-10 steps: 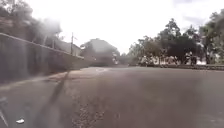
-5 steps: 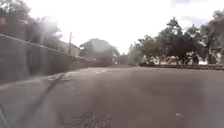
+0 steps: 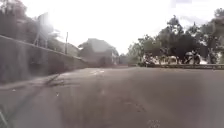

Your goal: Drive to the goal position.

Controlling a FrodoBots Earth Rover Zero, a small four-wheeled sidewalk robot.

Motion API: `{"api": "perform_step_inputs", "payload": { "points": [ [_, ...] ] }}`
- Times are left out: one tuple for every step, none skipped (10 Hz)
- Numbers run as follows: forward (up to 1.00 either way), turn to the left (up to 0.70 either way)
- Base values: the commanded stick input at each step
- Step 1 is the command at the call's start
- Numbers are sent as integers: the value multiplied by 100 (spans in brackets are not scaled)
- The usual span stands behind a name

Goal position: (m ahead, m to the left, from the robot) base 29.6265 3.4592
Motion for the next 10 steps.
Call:
{"api": "perform_step_inputs", "payload": {
  "points": [
    [0, 0],
    [0, 0],
    [0, 0],
    [0, 0],
    [0, 0],
    [0, 0],
    [0, 0],
    [6, 0],
    [13, 0],
    [100, 0]
  ]
}}
